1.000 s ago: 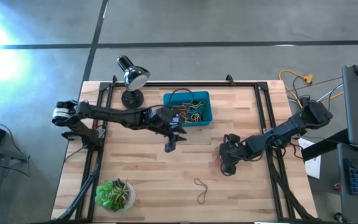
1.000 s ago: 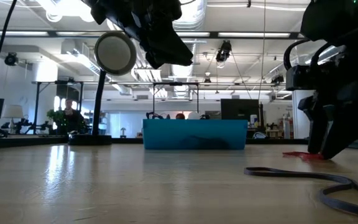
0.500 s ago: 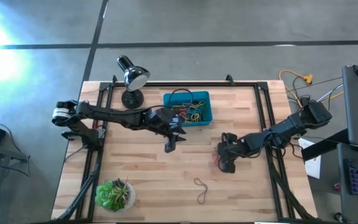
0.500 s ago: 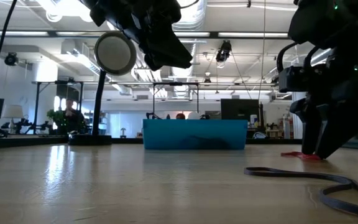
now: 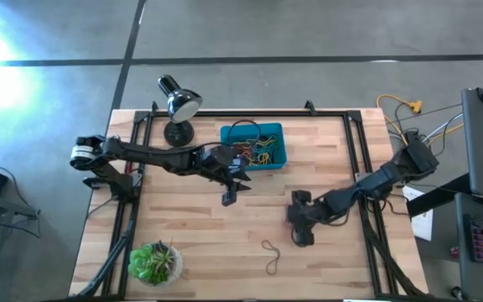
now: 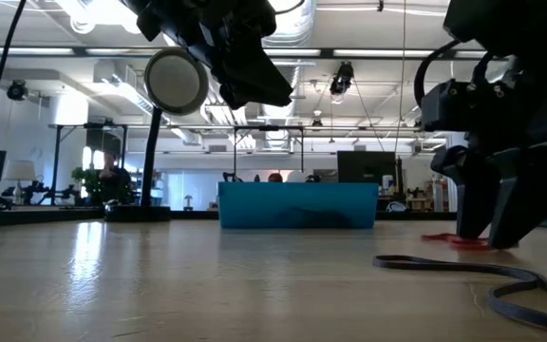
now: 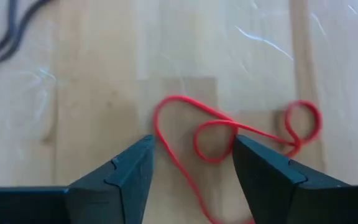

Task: Pick and place rubber bands into bin
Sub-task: Put the red rubber band into the blue bin

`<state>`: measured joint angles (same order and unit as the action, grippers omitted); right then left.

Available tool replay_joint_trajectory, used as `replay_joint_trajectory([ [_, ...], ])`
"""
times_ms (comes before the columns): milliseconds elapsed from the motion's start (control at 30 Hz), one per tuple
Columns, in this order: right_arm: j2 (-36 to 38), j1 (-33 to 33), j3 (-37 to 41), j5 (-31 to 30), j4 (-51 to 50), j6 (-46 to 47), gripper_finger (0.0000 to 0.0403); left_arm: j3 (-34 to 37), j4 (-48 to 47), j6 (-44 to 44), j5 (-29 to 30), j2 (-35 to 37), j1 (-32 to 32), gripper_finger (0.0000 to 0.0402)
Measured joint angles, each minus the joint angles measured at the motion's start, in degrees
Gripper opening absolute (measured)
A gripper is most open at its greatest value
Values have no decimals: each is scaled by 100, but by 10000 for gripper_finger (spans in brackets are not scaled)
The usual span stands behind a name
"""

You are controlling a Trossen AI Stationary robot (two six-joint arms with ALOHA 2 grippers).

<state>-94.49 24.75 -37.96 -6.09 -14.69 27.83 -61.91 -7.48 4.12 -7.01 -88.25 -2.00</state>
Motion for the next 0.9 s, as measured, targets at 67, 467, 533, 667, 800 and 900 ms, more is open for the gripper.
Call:
replay_joint_trajectory([
  [67, -106, 80, -95, -37, 11, 11, 203, 1, -3, 0, 0, 0, 0, 125],
  [467, -165, 186, -192, -40, 14, 81, 90, 2, 3, 2, 0, 0, 5, 125],
  [533, -165, 186, -192, 14, 16, 102, 50, 2, 3, 2, 0, 0, 12, 125],
  [667, -158, 186, -194, 65, 26, 304, 14, 2, 3, 2, -2, 0, 15, 125],
  [800, -43, 190, -224, -44, -63, 481, 9, 2, 4, 2, -2, 0, 15, 125],
  [900, 126, 199, -263, -179, -183, 494, 8, 2, 4, 2, -2, 0, 15, 125],
])
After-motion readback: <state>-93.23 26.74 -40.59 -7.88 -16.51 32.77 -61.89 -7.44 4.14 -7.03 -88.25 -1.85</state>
